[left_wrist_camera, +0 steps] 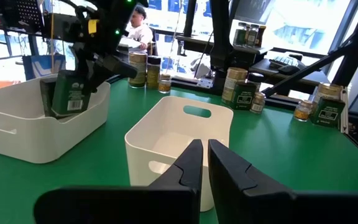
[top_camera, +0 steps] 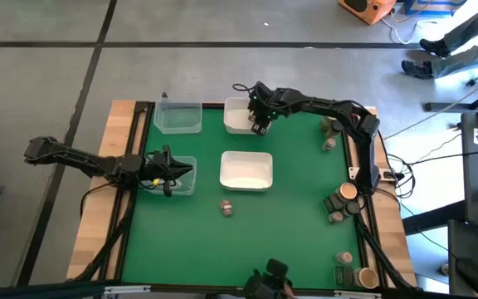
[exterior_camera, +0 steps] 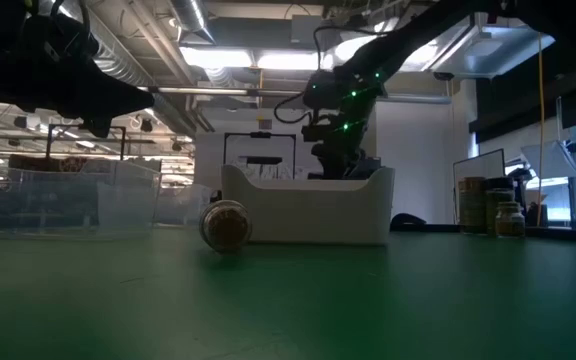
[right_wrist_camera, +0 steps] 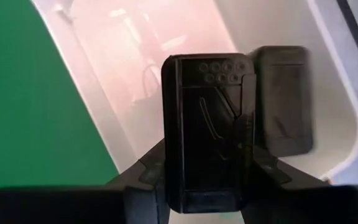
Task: Sort spices by type
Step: Put the top black seasoning can into the top white bin
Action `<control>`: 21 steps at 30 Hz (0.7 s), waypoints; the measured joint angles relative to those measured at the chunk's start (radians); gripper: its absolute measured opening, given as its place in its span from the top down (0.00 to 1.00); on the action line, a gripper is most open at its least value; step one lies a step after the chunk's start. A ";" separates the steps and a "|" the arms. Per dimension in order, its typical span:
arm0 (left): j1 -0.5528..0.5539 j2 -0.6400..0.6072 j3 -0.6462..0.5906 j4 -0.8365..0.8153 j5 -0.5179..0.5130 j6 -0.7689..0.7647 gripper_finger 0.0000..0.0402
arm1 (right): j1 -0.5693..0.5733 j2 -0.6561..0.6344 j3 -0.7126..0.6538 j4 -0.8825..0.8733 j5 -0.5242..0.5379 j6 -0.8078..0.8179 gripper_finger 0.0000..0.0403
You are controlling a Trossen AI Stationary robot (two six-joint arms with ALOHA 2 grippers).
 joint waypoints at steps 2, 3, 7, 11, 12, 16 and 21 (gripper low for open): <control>0.000 0.000 0.000 -0.001 0.000 -0.001 0.96 | 0.000 0.014 0.000 0.004 0.000 0.000 0.67; 0.000 0.000 0.000 -0.001 0.000 -0.001 0.96 | 0.001 0.021 0.000 0.004 -0.001 0.000 0.67; 0.000 0.000 0.000 -0.002 0.000 0.001 0.96 | 0.003 0.038 0.000 0.003 0.000 0.000 0.67; 0.000 0.000 0.000 -0.008 0.000 0.001 0.96 | 0.003 0.039 0.000 0.004 0.000 0.000 0.65; 0.000 0.000 0.000 -0.011 0.000 0.001 0.96 | 0.003 0.039 0.000 0.004 0.000 0.000 0.64; 0.000 0.000 0.000 -0.011 0.000 0.001 0.96 | 0.003 0.039 0.000 0.003 0.000 0.000 0.54; 0.000 0.000 0.000 -0.011 0.000 -0.001 0.96 | 0.004 0.033 0.027 -0.061 -0.009 0.000 0.43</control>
